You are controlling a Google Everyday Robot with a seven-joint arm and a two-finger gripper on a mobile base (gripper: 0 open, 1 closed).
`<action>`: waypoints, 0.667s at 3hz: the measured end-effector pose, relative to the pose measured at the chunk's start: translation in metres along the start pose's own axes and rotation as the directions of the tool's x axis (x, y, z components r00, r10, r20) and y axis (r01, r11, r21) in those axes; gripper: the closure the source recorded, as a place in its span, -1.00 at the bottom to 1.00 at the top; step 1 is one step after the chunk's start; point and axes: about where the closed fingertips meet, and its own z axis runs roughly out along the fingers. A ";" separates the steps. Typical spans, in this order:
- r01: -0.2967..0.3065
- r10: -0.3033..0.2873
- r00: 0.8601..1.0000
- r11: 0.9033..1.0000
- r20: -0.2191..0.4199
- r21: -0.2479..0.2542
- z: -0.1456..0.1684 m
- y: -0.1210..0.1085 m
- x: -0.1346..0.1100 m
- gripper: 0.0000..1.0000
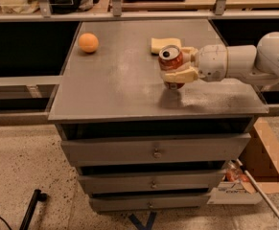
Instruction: Place coke can upright
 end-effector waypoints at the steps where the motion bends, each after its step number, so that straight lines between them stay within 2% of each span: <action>1: -0.066 0.063 0.996 0.997 0.066 0.040 -0.003 0.008 0.004 0.65; 2: -0.126 0.119 0.988 0.990 0.098 0.068 -0.003 0.011 0.007 0.17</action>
Offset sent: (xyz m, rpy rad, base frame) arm -0.0116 -0.0093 -0.0156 0.1818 0.1447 -0.1232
